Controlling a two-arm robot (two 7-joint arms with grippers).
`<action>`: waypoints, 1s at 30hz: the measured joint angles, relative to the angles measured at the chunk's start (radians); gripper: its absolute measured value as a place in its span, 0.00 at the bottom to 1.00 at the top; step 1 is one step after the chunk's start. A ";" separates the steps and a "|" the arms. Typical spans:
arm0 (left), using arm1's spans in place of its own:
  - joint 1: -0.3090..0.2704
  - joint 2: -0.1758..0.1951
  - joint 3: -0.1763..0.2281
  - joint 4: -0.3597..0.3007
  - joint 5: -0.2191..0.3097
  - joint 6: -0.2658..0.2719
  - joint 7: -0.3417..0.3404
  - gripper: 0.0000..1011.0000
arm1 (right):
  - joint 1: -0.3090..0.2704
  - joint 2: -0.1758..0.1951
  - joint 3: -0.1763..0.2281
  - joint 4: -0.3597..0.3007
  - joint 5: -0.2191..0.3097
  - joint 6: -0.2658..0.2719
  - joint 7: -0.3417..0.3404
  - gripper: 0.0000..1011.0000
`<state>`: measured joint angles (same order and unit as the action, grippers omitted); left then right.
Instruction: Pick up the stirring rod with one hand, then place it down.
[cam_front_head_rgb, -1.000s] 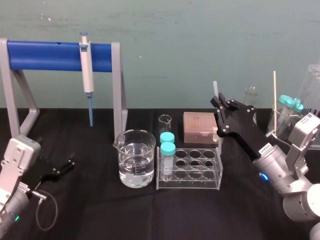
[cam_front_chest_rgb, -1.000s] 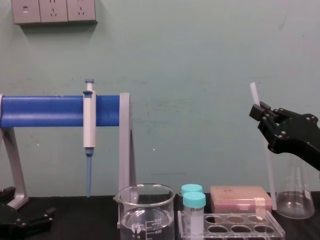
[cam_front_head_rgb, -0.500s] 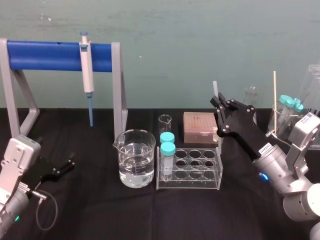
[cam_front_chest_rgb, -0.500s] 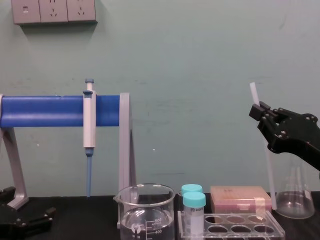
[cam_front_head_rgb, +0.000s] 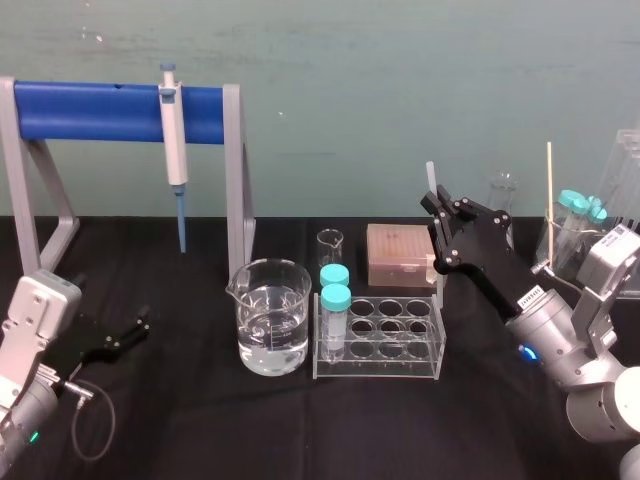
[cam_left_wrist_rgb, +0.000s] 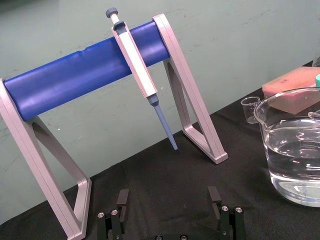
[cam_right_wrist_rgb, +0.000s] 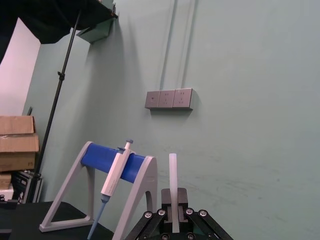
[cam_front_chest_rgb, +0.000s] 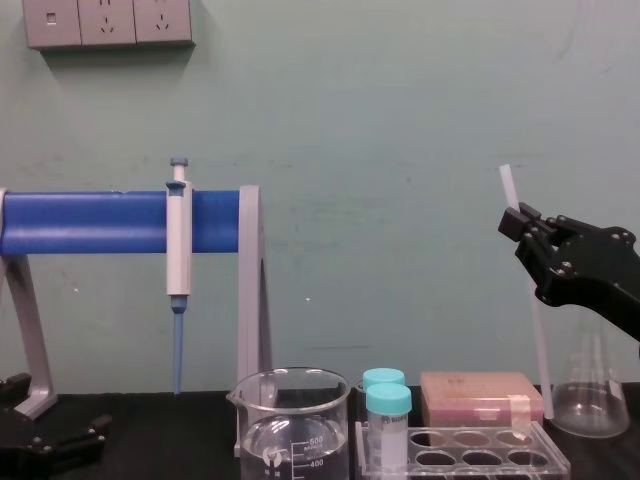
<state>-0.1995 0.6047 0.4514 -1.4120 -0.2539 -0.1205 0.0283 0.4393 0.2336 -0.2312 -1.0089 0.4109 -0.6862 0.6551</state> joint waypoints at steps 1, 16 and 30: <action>0.000 0.000 0.000 0.000 0.000 0.000 0.000 0.99 | 0.000 0.000 0.000 0.000 0.000 0.000 0.000 0.06; 0.000 0.000 0.000 0.000 0.000 0.000 0.000 0.99 | 0.000 0.000 0.000 0.000 0.000 0.000 0.000 0.06; 0.000 0.000 0.000 0.000 0.000 0.000 0.000 0.99 | 0.000 0.000 0.000 0.000 0.000 0.000 0.000 0.06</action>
<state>-0.1996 0.6047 0.4514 -1.4120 -0.2539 -0.1205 0.0283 0.4392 0.2336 -0.2313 -1.0089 0.4107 -0.6864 0.6550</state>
